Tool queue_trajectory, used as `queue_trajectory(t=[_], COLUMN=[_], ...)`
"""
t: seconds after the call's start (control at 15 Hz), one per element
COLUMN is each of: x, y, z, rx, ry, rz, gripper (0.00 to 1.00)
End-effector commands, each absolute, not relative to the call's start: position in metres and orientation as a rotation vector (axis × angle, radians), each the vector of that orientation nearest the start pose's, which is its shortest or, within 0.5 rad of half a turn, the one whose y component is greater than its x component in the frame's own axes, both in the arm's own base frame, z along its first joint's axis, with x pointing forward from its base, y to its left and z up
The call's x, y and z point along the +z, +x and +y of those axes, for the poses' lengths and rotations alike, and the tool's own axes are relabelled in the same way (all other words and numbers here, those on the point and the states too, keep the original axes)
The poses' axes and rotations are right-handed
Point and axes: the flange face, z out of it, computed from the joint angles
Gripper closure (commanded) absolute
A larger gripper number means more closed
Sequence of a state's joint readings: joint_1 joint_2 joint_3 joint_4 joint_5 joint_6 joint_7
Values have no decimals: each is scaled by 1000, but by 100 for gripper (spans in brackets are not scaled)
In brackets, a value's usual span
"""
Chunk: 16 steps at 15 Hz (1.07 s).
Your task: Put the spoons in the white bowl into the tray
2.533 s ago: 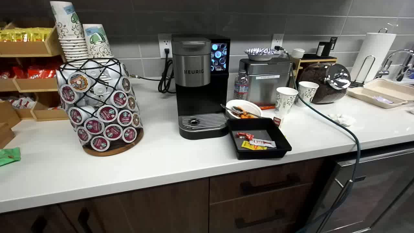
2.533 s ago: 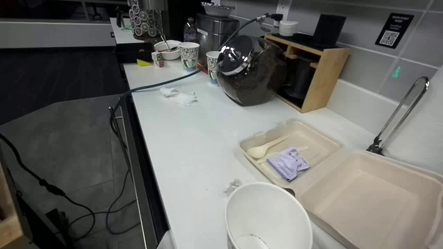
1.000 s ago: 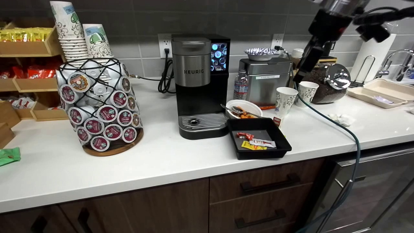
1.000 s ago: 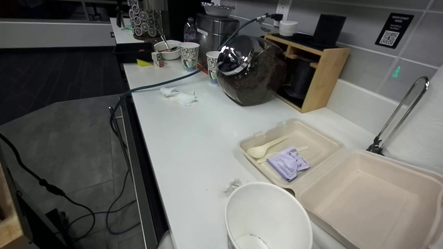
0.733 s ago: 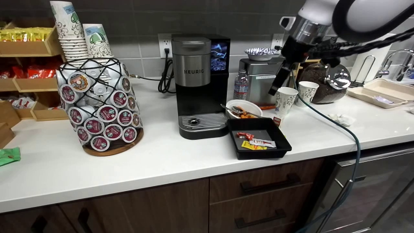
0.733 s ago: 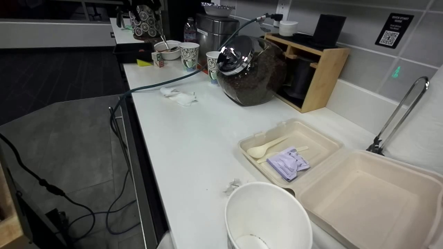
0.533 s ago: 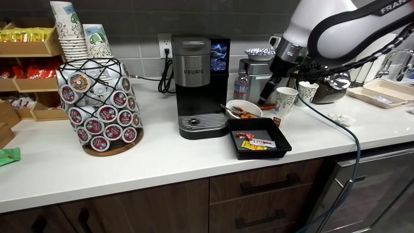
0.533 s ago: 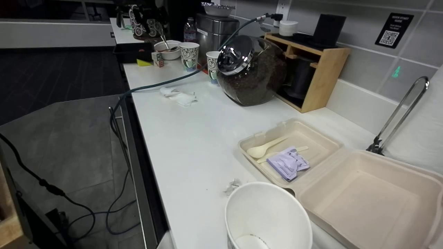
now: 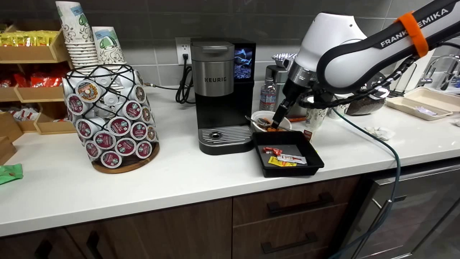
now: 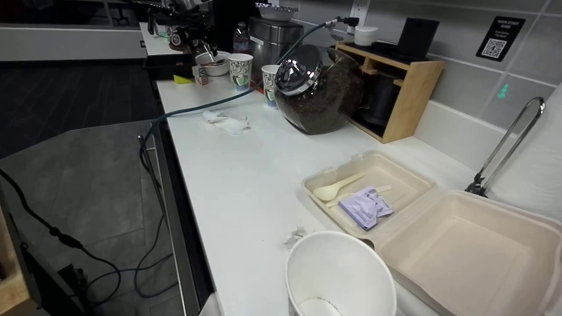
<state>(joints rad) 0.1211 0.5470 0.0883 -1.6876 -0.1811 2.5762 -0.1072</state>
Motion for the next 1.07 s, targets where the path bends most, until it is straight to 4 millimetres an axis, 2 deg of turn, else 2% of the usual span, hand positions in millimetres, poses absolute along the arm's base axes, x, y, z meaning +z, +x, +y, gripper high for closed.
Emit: queue_trajectory(t=[0.0, 0.07, 0.2, 0.27, 0.4, 0.53, 0.67, 0.87, 1.0], x=[310, 309, 307, 305, 301, 296, 290, 289, 292], y=[710, 714, 720, 721, 723, 721, 718, 717, 716], z=[139, 135, 128, 125, 123, 124, 126, 127, 129], rx=[-563, -565, -566, -562, -553, -535, -516, -511, -517], ry=[-3097, -3100, -3107, -3110, -3114, -3114, -3113, -3111, -3108], rz=[-628, -612, -581, -567, -551, -539, -539, -542, -548], gripper=[6, 14, 16, 29, 32, 51, 62, 88, 100])
